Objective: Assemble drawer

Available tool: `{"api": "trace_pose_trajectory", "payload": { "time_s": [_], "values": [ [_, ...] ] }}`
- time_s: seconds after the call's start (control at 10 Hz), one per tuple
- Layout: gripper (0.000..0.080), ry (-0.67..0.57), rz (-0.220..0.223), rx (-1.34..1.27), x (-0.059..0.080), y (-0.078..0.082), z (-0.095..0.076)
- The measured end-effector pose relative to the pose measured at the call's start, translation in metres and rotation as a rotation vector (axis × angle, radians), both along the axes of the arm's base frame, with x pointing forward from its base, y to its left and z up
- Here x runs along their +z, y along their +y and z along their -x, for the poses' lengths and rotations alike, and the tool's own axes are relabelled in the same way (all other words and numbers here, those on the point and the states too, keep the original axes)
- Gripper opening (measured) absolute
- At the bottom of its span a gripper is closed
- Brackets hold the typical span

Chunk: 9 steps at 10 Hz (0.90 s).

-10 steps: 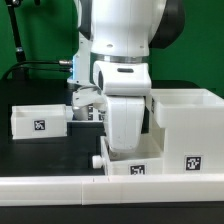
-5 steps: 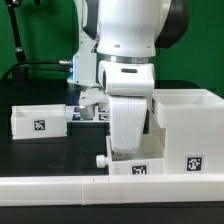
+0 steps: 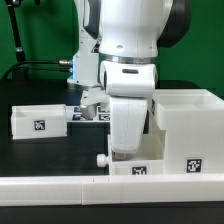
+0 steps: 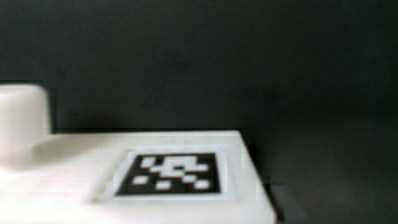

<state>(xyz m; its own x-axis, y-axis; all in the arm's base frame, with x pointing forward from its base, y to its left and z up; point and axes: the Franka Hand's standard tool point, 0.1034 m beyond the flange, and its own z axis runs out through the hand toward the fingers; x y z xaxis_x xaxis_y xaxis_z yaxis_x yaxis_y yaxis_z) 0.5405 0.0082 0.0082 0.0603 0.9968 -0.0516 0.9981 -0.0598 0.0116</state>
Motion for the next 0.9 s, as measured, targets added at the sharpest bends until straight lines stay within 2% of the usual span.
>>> {"api": "trace_pose_trajectory", "payload": {
  "time_s": [0.1,0.2,0.3,0.4,0.7,0.9],
  "values": [
    [0.0302,-0.001,0.001,-0.001,0.003,0.0,-0.001],
    [0.0302,-0.003,0.001,-0.001,0.007,0.0,-0.002],
    [0.0504,0.006,0.004,-0.002,0.012,-0.001,-0.002],
    [0.0606,0.023,0.009,-0.004,0.019,-0.003,-0.002],
    [0.0636,0.049,0.022,-0.013,0.047,-0.015,-0.005],
    [0.0647,0.043,0.029,0.003,0.059,-0.04,-0.005]
  ]
}}
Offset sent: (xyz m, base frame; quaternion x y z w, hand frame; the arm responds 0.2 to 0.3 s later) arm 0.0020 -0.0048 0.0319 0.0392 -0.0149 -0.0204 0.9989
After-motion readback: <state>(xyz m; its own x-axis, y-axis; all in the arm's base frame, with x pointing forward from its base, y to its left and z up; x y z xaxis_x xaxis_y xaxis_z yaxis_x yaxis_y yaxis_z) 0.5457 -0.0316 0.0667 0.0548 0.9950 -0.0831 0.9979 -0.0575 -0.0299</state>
